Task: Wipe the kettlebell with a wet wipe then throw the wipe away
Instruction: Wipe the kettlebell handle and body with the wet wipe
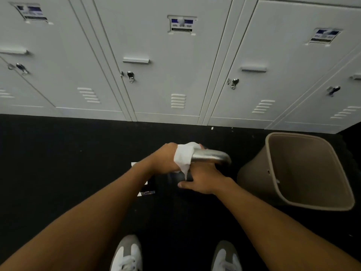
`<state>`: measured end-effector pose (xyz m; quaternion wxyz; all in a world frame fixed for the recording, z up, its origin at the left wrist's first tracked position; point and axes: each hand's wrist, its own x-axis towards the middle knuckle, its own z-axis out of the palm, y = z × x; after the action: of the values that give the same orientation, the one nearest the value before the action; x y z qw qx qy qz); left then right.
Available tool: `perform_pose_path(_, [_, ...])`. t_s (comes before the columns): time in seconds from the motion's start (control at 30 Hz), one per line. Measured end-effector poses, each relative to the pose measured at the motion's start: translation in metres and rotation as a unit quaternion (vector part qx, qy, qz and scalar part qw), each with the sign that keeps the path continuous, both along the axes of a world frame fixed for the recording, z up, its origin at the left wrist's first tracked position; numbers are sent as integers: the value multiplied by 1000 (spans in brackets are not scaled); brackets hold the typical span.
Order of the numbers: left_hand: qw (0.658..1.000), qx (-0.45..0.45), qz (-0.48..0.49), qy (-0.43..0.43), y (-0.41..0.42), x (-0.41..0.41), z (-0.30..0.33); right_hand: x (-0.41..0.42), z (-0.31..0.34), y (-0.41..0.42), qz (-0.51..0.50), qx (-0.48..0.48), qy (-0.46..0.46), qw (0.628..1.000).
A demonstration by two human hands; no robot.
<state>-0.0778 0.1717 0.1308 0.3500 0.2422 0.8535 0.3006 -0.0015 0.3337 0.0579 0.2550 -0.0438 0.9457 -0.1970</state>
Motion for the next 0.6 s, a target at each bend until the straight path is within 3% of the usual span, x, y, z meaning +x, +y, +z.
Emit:
perform_pose_path(0.1, [987, -146, 24, 64, 18, 21, -8, 0, -3, -2, -7, 19, 10, 1000])
perform_pose_path(0.13, [983, -155, 41, 86, 19, 26, -14, 1, -2, -2, -11, 25, 17, 999])
perform_pose_path(0.2, [993, -60, 69, 79, 13, 25, -14, 3, 1, -2, -2, 39, 34, 999])
perform_pose_path(0.27, [999, 17, 45, -13, -2, 8, -12, 6, 7, -3, 8, 53, 37, 998])
perform_pose_path(0.37, [994, -25, -64, -89, -7, -10, 3, 4, 14, -3, 1, 53, 20, 998])
perform_pose_path(0.43, [999, -2, -39, -33, -1, -7, -1, 2, 9, -3, -2, 44, 25, 999])
perform_pose_path(0.5, [996, -20, 21, 82, 7, 14, -10, 2, 3, -6, -9, 38, 35, 999])
perform_pose_path(0.6, [955, -10, 204, 217, 22, 49, -31, 3, -4, -7, -2, 47, 49, 998])
